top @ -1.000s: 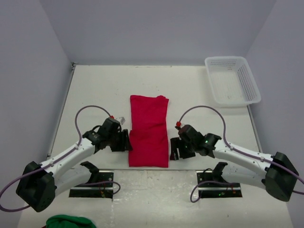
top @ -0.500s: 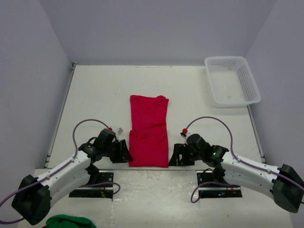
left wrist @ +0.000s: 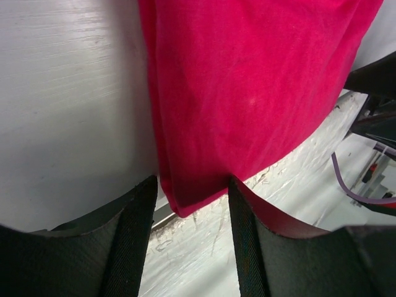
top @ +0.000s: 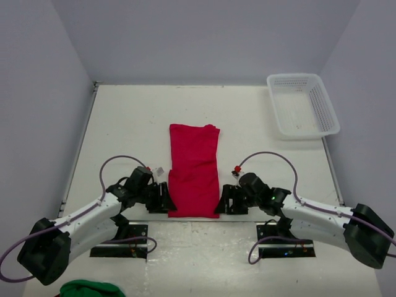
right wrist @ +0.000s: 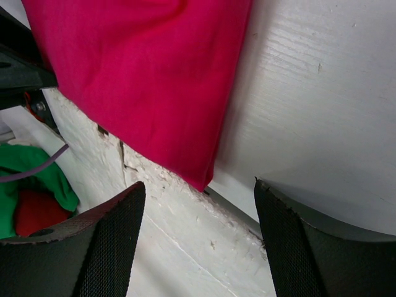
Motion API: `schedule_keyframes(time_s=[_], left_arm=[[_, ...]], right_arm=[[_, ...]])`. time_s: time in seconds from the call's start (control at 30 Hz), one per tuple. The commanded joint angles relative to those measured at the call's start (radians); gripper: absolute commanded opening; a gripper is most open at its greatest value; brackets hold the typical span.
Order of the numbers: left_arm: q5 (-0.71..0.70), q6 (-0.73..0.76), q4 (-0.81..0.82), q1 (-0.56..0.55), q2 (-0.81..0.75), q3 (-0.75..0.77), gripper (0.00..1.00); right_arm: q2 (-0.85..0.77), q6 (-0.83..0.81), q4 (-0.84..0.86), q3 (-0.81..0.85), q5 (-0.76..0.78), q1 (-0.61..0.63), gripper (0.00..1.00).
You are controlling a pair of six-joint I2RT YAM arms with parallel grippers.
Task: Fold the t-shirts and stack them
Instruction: Grab one side of the 2/3 rectangular tshirt with both arms
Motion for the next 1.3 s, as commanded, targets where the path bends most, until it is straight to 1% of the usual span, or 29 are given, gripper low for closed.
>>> schedule_keyframes(time_s=[0.0,0.17,0.37,0.4,0.47,0.5,0.57,0.7,0.93,1.1,1.27], left_arm=[[-0.038,0.048,-0.009,-0.001,0.073,-0.041,0.53],[-0.063,0.049,-0.021,-0.001,0.147,-0.002,0.52],[-0.067,0.049,-0.014,-0.001,0.200,0.018,0.44],[-0.066,0.049,-0.014,-0.001,0.210,0.021,0.40],[-0.066,0.046,-0.017,-0.001,0.217,0.025,0.35],[-0.066,0.046,-0.017,-0.001,0.219,0.029,0.29],[-0.070,0.045,-0.025,-0.001,0.220,0.034,0.25],[-0.061,0.042,-0.009,0.000,0.236,0.029,0.12],[-0.058,0.045,0.003,-0.001,0.242,0.037,0.00],[-0.046,0.055,-0.008,0.000,0.240,0.067,0.00],[-0.040,0.064,-0.022,0.000,0.233,0.083,0.00]], right_arm=[[0.033,0.016,0.012,-0.005,0.037,0.006,0.73],[0.093,0.011,0.004,0.033,0.046,0.008,0.73],[0.110,-0.006,-0.031,0.078,0.083,0.010,0.73],[0.116,-0.004,-0.033,0.081,0.089,0.010,0.73],[0.133,0.001,-0.027,0.083,0.086,0.010,0.73],[0.138,0.005,-0.022,0.083,0.089,0.010,0.73],[0.150,0.007,-0.017,0.083,0.092,0.010,0.73],[0.190,0.002,0.001,0.090,0.084,0.010,0.73],[0.230,0.016,0.013,0.083,0.101,0.011,0.73],[0.240,0.037,-0.002,0.084,0.127,0.025,0.73],[0.231,0.097,-0.019,0.070,0.156,0.077,0.73]])
